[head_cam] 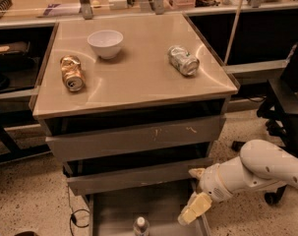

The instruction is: Pick blue plastic bottle from bottom drawer and place on counter

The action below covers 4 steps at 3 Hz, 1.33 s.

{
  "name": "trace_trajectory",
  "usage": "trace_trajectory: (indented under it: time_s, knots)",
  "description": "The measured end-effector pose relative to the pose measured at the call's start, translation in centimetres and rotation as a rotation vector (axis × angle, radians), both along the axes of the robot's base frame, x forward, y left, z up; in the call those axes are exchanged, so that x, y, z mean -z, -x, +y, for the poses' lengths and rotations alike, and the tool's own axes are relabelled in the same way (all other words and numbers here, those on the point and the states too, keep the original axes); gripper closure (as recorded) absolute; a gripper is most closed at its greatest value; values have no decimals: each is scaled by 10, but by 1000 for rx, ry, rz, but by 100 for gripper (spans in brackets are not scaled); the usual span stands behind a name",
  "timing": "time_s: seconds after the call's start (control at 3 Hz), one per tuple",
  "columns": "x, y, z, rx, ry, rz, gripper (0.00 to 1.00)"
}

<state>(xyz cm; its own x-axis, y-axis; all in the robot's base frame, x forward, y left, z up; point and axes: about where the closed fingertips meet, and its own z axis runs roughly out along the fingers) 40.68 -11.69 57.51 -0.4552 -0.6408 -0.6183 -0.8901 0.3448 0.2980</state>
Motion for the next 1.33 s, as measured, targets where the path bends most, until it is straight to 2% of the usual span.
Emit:
trace_trajectory:
  time_s: [0.33,0.67,1.33]
  knots:
    - [32,4,20,-5,-38,-8,0]
    - [95,-17,51,40,-135,-101,0]
    - [112,-11,60,40,-119,-113,0]
